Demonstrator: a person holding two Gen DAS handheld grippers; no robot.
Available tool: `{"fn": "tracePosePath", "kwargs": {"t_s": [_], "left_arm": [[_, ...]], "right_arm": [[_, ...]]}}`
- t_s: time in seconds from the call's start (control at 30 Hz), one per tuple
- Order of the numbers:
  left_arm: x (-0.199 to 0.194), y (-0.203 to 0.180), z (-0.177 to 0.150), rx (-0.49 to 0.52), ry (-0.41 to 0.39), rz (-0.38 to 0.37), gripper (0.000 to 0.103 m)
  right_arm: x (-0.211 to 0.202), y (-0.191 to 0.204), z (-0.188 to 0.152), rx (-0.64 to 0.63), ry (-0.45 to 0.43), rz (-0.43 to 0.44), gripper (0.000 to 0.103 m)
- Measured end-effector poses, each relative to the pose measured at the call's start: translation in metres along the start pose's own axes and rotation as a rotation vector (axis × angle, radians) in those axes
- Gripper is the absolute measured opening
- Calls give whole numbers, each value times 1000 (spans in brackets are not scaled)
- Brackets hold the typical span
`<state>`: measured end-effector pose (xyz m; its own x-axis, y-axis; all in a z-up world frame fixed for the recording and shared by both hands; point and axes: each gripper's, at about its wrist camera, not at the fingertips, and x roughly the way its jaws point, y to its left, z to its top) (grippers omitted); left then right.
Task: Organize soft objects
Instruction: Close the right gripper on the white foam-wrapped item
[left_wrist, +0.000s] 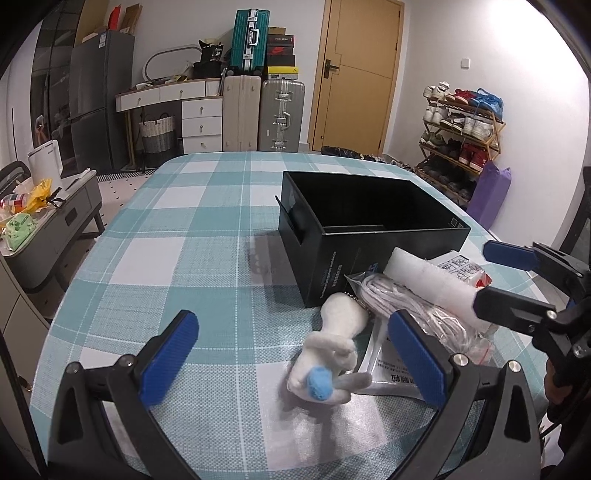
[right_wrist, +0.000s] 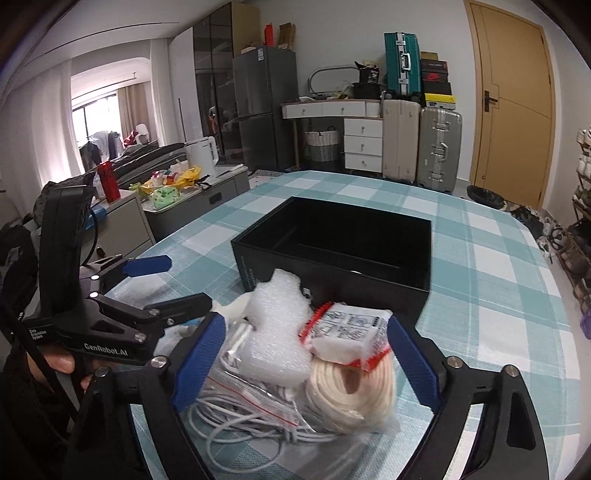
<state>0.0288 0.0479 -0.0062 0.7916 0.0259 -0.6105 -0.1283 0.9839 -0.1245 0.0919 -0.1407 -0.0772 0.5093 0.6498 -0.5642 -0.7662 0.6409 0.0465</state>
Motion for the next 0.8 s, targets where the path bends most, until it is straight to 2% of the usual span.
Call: {"fn": "tracePosePath", "kwargs": {"t_s": [0.2,0.6,0.67,0.8], "left_arm": [[0,-1,0,2,1,-5,103],[0,-4,0,-1,9,-21,103],[0,-5,0,-1,10,-20,103],[0,-4,0,0,10,-20,103]], "right_arm": [[12,5,2,-19,18,14,82],[28,7,1,-10,60,100,55],[27,6,1,2,62,121,47],[26,5,-3,25,64,139,44]]}}
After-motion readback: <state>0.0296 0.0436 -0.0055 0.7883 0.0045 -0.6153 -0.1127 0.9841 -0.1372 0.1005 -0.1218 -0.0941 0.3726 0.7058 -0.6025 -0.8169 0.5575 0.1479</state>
